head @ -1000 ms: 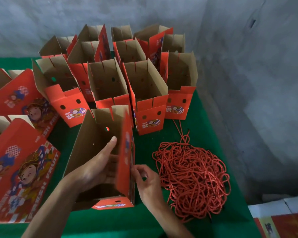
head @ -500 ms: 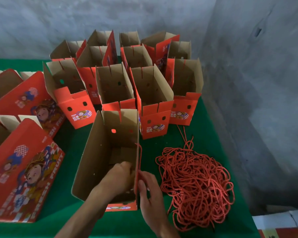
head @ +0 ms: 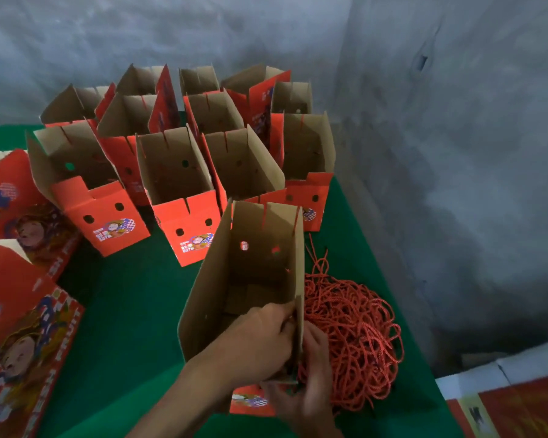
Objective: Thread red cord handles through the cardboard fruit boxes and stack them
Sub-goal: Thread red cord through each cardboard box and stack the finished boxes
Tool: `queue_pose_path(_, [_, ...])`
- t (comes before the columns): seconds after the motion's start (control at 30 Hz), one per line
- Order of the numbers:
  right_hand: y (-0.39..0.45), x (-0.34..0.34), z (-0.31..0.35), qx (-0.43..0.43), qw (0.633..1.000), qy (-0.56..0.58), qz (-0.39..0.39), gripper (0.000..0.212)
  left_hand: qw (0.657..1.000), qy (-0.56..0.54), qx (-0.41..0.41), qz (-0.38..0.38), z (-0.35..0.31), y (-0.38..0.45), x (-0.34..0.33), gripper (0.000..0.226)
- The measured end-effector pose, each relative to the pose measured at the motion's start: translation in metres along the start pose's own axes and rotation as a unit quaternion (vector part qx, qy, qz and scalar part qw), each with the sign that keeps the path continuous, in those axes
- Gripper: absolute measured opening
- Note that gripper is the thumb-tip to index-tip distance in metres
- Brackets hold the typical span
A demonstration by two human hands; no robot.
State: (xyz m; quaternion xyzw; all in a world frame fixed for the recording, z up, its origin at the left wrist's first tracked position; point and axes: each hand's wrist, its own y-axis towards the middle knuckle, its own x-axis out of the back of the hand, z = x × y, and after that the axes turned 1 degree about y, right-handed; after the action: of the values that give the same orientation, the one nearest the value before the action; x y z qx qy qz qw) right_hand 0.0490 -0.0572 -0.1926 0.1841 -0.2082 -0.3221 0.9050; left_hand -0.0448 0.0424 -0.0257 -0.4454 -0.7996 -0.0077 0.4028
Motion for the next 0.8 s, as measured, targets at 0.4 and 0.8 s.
queue_pose_path(0.4, [0.069,0.066,-0.022,0.000,0.994,-0.064,-0.091,0.077,0.988,0.032,-0.145,-0.036,-0.083,0.060,-0.007,0.052])
queue_pose_path(0.8, [0.130,0.073,-0.068,-0.160,0.960,-0.227,-0.026,0.054,0.937,0.271,-0.132,-0.177,-0.073,0.121,-0.039,0.063])
